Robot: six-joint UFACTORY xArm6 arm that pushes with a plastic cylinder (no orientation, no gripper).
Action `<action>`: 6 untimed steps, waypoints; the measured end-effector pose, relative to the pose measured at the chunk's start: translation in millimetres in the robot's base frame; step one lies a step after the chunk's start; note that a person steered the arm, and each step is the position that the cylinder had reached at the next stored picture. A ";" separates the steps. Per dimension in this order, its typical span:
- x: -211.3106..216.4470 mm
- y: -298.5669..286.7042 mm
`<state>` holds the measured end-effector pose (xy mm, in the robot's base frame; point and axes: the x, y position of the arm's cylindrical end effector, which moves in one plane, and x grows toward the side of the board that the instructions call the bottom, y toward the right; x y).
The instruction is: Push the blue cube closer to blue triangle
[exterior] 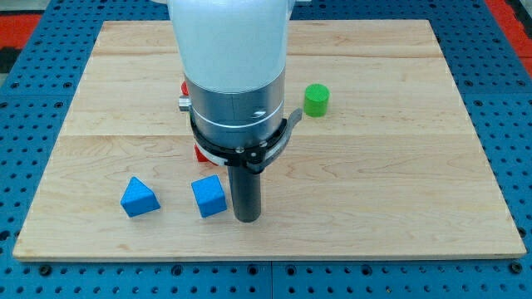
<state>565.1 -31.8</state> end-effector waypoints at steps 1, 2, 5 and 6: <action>-3.2 -17.3; -7.9 -35.3; -1.0 -93.3; 13.6 -92.7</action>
